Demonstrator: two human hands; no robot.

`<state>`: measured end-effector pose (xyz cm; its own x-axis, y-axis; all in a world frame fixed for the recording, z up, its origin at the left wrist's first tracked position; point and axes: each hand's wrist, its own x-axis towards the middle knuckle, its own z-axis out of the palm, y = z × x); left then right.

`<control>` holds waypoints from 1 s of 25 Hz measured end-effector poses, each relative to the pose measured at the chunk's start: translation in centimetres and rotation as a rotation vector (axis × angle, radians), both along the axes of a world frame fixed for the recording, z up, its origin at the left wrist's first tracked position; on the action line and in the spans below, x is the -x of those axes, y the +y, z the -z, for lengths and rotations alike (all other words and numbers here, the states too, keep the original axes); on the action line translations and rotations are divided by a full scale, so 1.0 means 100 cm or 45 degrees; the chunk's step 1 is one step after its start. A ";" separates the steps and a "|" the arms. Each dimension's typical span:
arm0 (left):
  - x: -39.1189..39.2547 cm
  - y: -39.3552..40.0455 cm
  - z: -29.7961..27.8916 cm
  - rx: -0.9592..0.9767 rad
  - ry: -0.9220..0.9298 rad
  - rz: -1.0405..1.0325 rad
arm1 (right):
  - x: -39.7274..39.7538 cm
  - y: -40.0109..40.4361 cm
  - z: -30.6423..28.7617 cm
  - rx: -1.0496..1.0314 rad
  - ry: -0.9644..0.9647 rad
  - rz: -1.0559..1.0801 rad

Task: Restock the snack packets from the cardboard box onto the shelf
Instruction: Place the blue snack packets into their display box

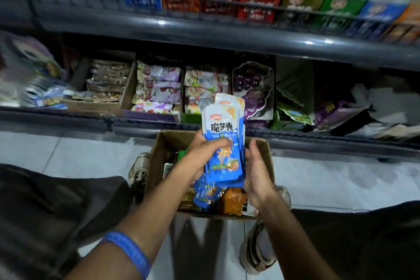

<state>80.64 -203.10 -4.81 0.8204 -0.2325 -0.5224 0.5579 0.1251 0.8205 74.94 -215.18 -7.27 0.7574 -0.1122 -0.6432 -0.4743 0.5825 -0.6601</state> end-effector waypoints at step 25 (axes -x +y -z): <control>-0.078 0.011 -0.213 0.280 -0.429 0.046 | -0.095 -0.015 -0.223 0.489 -0.772 -0.099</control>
